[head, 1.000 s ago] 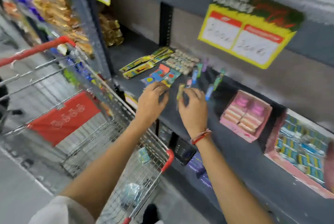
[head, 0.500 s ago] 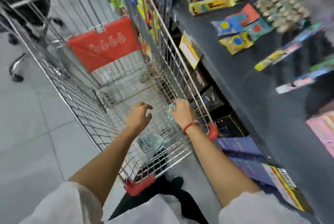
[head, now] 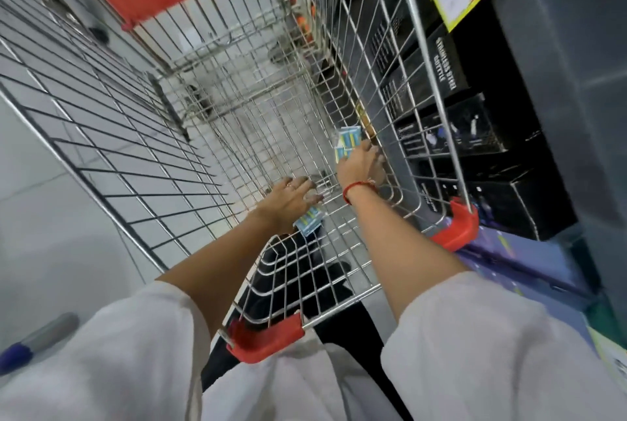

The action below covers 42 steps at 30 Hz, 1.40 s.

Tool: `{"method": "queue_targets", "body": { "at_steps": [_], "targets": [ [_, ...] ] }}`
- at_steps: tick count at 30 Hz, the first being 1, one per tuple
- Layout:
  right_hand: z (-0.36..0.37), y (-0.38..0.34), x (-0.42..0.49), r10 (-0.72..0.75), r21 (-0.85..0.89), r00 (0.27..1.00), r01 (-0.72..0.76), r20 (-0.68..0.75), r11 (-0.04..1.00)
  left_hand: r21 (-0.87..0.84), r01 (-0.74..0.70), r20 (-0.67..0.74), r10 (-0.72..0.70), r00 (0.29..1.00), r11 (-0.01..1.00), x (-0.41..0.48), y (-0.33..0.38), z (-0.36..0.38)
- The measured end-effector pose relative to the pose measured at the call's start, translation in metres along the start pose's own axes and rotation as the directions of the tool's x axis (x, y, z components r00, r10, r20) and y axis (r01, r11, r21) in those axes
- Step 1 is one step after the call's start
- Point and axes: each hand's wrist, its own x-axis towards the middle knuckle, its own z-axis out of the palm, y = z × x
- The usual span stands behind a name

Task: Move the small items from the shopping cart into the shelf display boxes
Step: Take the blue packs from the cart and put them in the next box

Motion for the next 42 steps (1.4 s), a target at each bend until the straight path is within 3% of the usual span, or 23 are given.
{"method": "queue_targets", "body": {
  "at_steps": [6,9,12,16,20,24,26,28,34,37,42],
  "targets": [
    [0.019,-0.009,0.013,0.039,-0.071,0.999,-0.038,0.018,0.997,-0.052,0.112,-0.037,-0.114,0.993,0.992,0.011,-0.002,0.011],
    [0.017,-0.012,0.016,0.095,-0.020,0.995,-0.095,0.016,0.995,-0.203,0.231,0.019,-0.232,0.972,0.951,0.009,-0.007,0.008],
    [0.008,-0.018,0.015,0.122,0.111,0.988,-0.133,0.098,0.985,-0.428,0.330,0.124,-0.307,0.944,0.841,0.002,-0.014,0.003],
    [-0.005,-0.026,0.007,0.008,0.274,0.988,-0.051,0.157,0.960,-0.669,0.426,0.243,-0.362,0.900,0.610,-0.010,-0.029,-0.008],
    [-0.023,-0.028,-0.002,-0.039,0.515,0.989,-0.039,0.140,0.856,-0.856,0.429,0.220,-0.549,0.806,0.287,-0.017,-0.039,-0.024],
    [-0.048,-0.027,-0.017,-0.059,0.664,0.997,0.008,0.055,0.748,-0.951,0.147,0.292,-0.628,0.721,-0.273,-0.027,-0.041,-0.042],
    [-0.060,-0.023,-0.025,-0.064,0.724,0.998,0.037,0.009,0.689,-0.910,0.021,0.308,-0.640,0.704,-0.414,-0.033,-0.039,-0.052],
    [-0.071,-0.016,-0.035,-0.073,0.764,0.997,0.077,-0.039,0.640,-0.893,-0.066,0.278,-0.661,0.697,-0.444,-0.041,-0.032,-0.064],
    [-0.109,0.007,-0.073,-0.122,0.750,0.976,0.217,-0.181,0.625,-0.889,-0.259,0.069,-0.669,0.740,-0.378,-0.076,-0.004,-0.104],
    [-0.135,0.019,-0.098,-0.147,0.698,0.947,0.310,-0.284,0.646,-0.894,-0.299,0.019,-0.696,0.717,-0.333,-0.095,0.015,-0.126],
    [-0.175,0.048,-0.137,-0.159,0.674,0.896,0.420,-0.415,0.608,-0.902,-0.362,-0.127,-0.657,0.743,-0.235,-0.117,0.055,-0.166]
  ]
}}
